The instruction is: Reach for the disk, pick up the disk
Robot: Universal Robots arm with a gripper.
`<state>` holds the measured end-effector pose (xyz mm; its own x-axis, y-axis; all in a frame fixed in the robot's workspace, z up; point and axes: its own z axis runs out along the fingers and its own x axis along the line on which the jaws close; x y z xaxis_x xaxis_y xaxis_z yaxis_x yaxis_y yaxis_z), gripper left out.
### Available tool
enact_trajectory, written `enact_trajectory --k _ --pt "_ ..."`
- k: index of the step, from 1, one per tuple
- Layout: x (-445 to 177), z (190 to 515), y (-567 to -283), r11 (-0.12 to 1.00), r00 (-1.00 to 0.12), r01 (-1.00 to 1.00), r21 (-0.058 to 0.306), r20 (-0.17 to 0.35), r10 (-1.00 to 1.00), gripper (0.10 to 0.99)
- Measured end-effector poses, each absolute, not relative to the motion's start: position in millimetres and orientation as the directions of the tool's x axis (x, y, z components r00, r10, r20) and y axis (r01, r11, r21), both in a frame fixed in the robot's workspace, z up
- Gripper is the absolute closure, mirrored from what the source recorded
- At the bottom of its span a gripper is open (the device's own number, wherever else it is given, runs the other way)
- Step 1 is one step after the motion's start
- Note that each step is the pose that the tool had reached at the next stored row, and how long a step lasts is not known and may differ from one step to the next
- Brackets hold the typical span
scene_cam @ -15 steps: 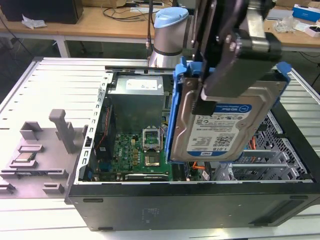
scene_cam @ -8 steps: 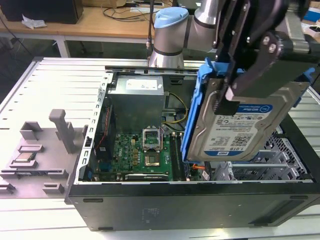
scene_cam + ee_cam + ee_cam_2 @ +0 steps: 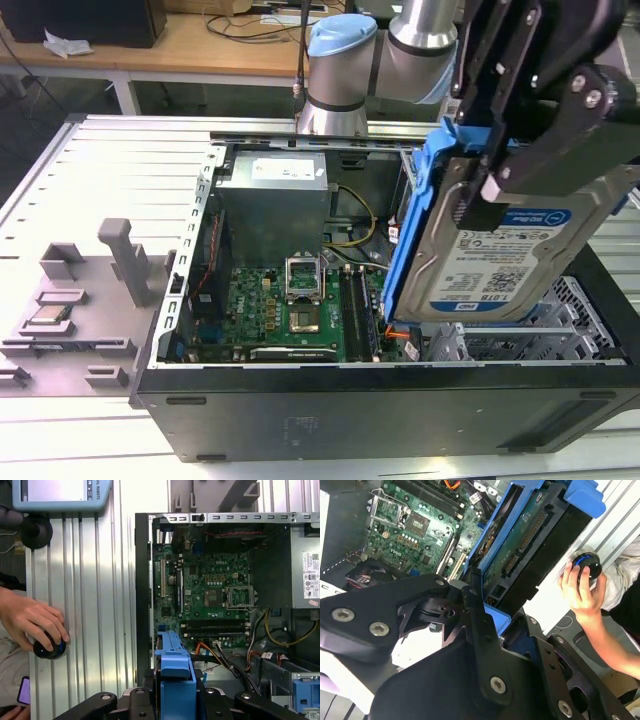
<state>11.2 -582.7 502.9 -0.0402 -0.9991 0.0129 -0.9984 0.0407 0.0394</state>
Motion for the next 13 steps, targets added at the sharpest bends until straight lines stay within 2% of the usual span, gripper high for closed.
enact_trajectory --k 13 --pt "42.1 502.8 -582.8 0.041 -0.04 -0.998 0.04 0.013 -0.999 0.718"
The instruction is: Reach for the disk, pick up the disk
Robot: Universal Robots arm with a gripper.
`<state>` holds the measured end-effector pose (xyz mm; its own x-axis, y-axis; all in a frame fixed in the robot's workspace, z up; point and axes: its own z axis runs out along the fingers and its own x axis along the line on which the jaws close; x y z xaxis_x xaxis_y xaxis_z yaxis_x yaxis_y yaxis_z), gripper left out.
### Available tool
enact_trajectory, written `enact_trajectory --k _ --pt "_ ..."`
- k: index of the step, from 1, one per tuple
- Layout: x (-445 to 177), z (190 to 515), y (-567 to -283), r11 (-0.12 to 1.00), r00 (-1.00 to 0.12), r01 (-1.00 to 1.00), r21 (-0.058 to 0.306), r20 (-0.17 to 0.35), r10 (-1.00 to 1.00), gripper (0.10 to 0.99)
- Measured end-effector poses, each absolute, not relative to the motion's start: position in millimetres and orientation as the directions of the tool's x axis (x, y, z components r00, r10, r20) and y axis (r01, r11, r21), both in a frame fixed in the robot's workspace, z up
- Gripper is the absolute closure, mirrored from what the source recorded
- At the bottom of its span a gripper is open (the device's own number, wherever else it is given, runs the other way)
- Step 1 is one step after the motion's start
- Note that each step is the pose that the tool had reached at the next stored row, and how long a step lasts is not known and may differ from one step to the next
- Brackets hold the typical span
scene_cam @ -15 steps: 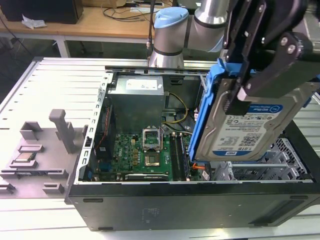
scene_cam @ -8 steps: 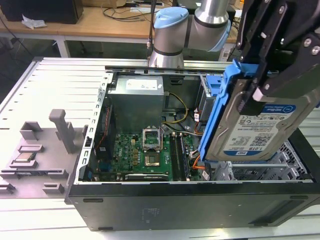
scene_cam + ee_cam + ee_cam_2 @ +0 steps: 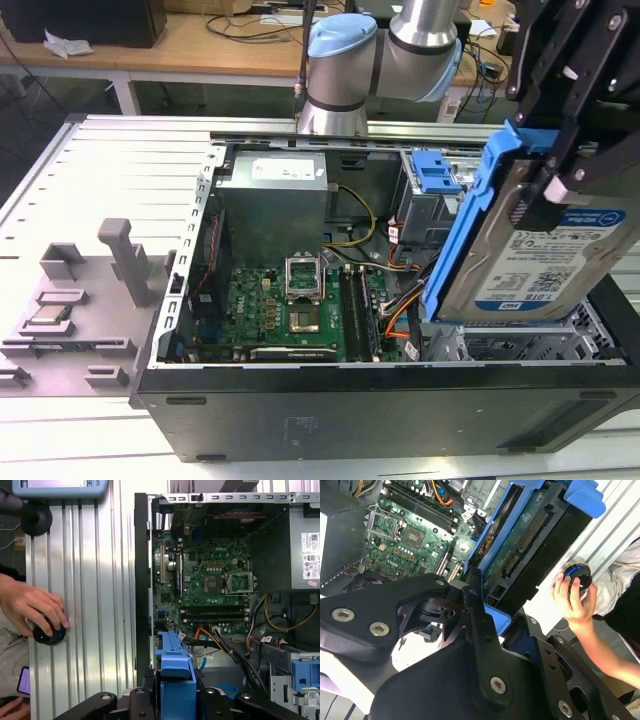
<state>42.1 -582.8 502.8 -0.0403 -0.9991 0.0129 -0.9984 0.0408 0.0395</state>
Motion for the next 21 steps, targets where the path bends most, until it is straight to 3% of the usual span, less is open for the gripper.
enact_trajectory --k 21 --pt "54.9 495.1 -582.8 0.041 -0.04 -0.998 0.04 0.013 -0.999 0.718"
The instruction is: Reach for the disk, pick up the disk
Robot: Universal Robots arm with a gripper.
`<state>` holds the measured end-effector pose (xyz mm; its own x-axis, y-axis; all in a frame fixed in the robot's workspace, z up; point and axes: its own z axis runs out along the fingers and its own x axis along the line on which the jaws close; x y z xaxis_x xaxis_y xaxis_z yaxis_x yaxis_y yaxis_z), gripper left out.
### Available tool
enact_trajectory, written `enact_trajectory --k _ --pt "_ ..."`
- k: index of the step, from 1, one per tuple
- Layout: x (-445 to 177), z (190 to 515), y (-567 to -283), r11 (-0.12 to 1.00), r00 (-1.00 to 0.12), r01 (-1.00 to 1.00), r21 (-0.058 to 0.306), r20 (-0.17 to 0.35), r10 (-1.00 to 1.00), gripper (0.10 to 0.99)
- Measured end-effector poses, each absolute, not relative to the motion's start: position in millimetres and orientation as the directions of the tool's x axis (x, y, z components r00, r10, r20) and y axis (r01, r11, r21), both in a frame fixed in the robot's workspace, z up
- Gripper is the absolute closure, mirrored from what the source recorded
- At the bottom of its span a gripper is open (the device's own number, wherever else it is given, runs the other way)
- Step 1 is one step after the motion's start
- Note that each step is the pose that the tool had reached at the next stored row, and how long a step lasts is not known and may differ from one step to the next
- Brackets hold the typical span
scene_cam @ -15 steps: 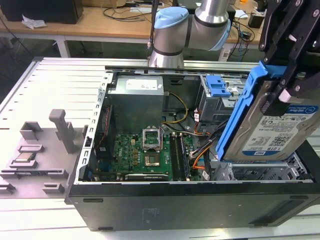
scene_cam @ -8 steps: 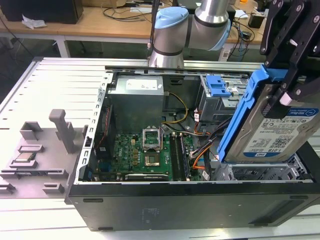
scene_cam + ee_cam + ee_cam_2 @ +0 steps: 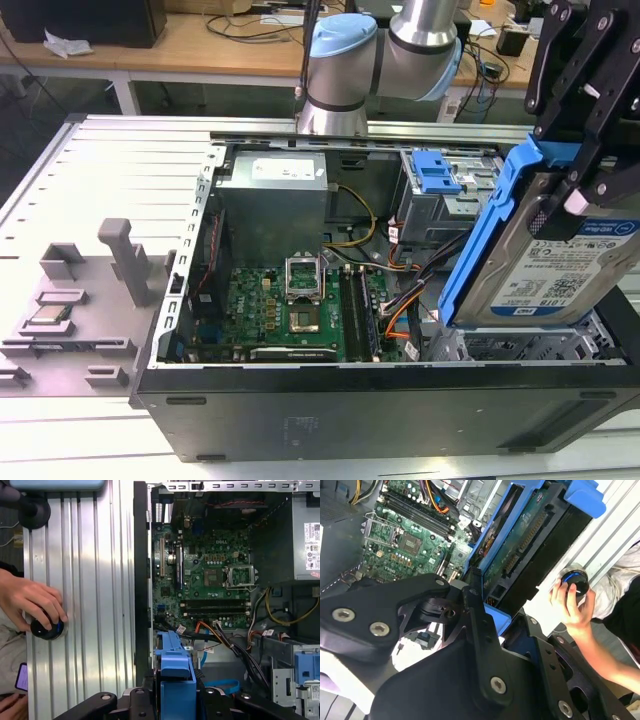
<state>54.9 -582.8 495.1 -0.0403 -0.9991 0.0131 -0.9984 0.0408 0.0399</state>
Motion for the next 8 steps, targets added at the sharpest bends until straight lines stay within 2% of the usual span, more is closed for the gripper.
enact_trajectory --k 8 --pt "58.1 488.6 -582.8 0.041 -0.04 -0.998 0.041 0.013 -0.999 0.718"
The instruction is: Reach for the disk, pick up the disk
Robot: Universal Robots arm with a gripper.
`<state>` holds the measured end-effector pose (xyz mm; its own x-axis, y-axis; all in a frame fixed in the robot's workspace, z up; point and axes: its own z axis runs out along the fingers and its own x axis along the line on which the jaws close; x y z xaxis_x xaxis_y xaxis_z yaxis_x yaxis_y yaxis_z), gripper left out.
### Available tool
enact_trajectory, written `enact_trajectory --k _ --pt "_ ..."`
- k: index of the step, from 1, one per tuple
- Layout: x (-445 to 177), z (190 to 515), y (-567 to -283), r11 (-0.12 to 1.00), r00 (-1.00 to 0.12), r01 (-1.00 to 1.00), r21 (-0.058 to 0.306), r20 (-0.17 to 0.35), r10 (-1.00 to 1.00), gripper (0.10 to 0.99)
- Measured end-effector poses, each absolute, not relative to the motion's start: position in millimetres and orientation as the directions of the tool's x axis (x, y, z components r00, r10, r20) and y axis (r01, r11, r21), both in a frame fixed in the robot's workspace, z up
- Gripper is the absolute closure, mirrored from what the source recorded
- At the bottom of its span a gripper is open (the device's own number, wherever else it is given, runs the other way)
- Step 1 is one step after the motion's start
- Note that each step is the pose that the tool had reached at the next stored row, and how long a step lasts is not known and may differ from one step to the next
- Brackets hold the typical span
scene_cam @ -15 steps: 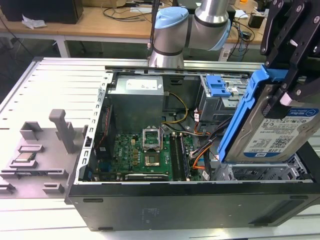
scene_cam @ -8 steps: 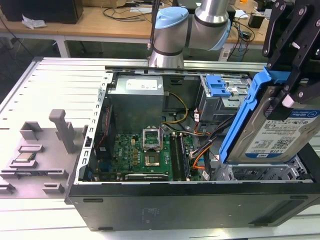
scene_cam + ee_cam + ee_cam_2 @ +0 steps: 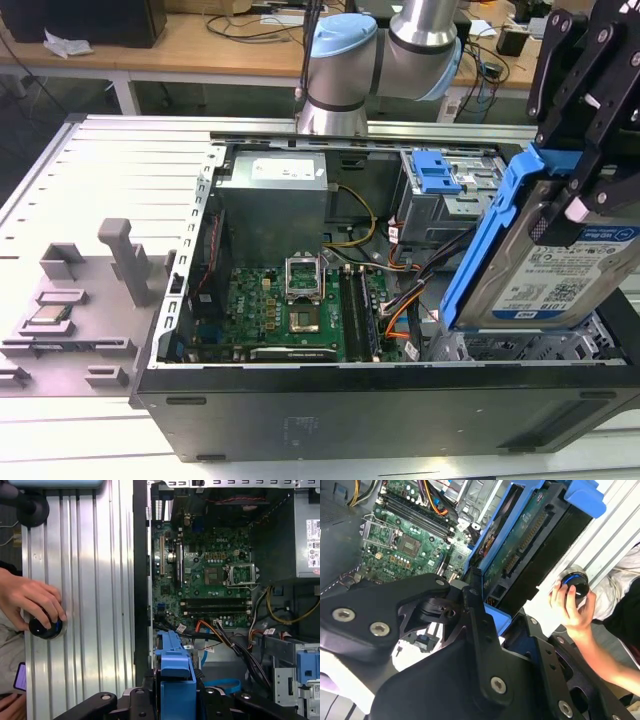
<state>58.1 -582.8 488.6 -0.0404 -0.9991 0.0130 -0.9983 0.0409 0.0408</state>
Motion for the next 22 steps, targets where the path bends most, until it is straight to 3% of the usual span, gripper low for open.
enact_trajectory --k 12,22 --pt "73.8 477.1 -575.1 0.041 -0.04 -0.998 0.043 0.013 -0.999 0.718" --pt "85.4 476.9 -549.5 0.041 -0.04 -0.998 0.043 0.013 -0.999 0.718"
